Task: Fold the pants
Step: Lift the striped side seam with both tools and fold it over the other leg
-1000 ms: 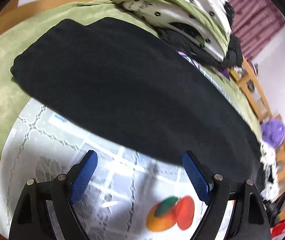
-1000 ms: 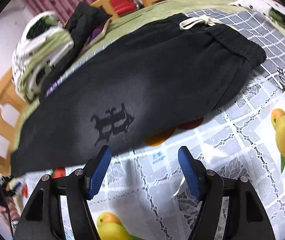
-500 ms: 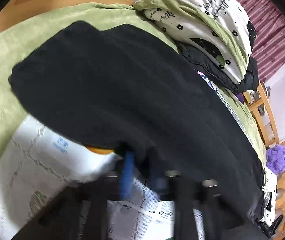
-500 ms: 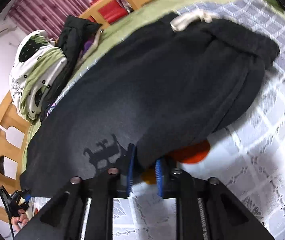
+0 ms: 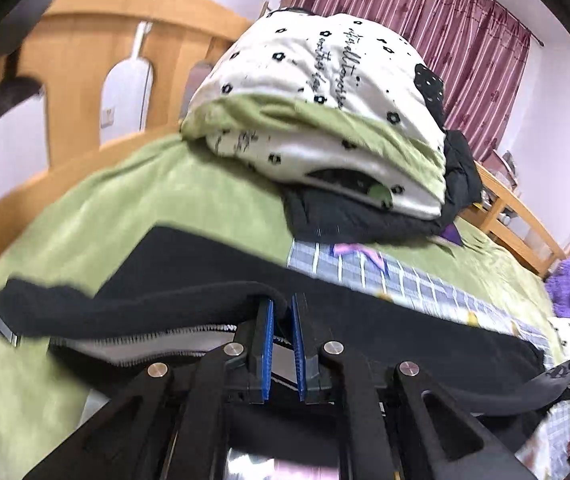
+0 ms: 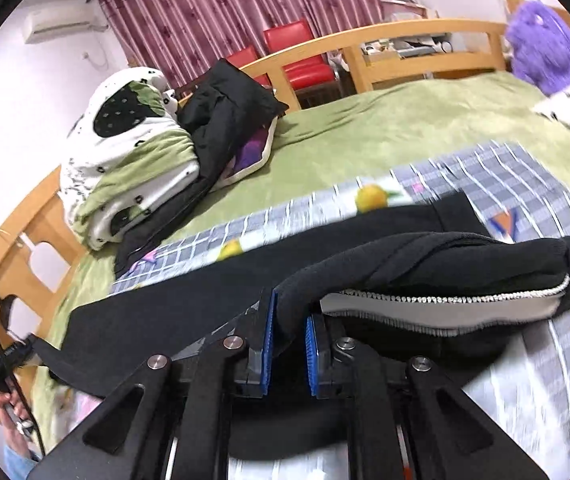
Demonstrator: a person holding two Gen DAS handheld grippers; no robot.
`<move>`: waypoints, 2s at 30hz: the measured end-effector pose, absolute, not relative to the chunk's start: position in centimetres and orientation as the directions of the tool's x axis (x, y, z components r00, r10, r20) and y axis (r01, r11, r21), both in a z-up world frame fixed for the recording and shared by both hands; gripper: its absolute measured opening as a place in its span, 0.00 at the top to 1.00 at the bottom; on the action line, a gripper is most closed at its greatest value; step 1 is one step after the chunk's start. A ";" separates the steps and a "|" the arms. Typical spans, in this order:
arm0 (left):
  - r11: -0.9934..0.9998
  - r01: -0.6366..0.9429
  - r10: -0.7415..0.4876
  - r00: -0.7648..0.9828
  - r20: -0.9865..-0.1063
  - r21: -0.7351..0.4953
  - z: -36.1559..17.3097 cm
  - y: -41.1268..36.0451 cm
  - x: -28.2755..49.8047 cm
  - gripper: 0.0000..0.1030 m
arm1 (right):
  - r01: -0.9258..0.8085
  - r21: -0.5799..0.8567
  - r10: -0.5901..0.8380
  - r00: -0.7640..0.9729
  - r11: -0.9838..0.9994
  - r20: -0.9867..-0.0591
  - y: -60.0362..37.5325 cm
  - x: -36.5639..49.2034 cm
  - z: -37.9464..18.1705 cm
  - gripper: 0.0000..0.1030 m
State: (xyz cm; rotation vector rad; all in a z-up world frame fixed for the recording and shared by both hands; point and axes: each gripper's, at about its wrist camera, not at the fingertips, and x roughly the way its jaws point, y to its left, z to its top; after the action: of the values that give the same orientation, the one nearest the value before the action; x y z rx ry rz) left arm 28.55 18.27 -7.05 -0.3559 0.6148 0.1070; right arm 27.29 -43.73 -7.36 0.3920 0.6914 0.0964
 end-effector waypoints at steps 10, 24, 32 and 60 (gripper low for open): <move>0.933 -0.294 0.110 0.781 -0.615 -0.207 -11.7 16.4 40.0 0.60 | 0.108 0.344 0.192 0.658 0.933 -0.728 -42.9 43.7 -14.9 0.74; 0.931 -0.176 -0.114 0.690 -0.715 -0.318 -12.7 14.8 25.6 0.36 | 0.119 0.301 0.153 0.655 0.946 -0.740 -44.7 24.9 -14.3 0.47; 0.851 -0.287 -0.188 0.614 -0.766 -0.439 -18.4 17.2 20.9 0.36 | 0.203 0.437 0.226 0.630 0.876 -0.743 -45.9 18.4 -19.5 0.46; 0.873 -0.224 -0.209 0.631 -0.747 -0.433 -11.1 17.0 16.1 0.89 | 0.316 0.470 0.151 0.677 0.824 -0.721 -52.4 15.1 -12.5 0.86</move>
State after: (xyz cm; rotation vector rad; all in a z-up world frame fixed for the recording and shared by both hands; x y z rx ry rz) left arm 16.10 16.99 -11.14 -0.5275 0.8990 0.0087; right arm 15.10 -52.39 -12.52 0.6125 0.8357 -0.0997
